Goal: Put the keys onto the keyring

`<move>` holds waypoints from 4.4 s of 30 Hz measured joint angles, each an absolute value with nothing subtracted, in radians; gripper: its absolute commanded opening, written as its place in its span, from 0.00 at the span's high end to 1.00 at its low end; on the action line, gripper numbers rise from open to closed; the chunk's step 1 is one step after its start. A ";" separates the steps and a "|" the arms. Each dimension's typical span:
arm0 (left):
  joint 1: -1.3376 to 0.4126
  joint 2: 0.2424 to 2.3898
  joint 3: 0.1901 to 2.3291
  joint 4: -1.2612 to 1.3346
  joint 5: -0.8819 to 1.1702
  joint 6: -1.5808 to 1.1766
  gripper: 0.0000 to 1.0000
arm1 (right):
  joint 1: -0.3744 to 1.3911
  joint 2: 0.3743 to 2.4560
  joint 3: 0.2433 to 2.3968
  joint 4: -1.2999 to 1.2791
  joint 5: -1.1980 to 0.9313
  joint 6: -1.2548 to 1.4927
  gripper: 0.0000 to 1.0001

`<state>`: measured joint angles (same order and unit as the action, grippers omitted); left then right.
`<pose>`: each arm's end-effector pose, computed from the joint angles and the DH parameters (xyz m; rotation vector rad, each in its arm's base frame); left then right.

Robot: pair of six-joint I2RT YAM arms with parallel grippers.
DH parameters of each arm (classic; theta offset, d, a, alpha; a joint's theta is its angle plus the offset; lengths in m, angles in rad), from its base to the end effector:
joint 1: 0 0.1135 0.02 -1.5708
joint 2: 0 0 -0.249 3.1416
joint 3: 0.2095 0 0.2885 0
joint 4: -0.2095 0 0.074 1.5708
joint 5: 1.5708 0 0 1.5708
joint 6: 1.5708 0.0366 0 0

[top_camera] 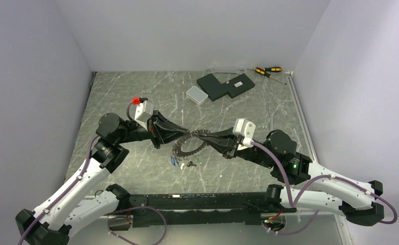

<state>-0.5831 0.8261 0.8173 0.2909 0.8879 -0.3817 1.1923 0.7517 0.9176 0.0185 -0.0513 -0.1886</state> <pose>0.1740 -0.1488 0.3811 0.9499 1.2112 -1.3510 0.0778 0.2006 0.4096 -0.9526 1.0833 0.8674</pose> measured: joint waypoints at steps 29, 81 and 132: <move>-0.581 0.771 0.742 0.516 0.743 -0.521 1.00 | 1.190 0.839 0.922 0.101 0.030 -0.114 1.00; -0.579 0.665 0.829 0.097 0.815 -0.286 0.41 | 1.148 0.831 0.946 0.044 -0.087 -0.185 1.00; -0.580 0.827 0.887 0.017 0.947 -0.133 1.00 | 1.144 0.904 1.034 -0.022 -0.141 -0.202 1.00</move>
<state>-0.5800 0.8272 0.8871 0.0170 0.9470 -0.1333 1.1442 0.9035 1.0336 -0.0219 -0.1410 -0.2024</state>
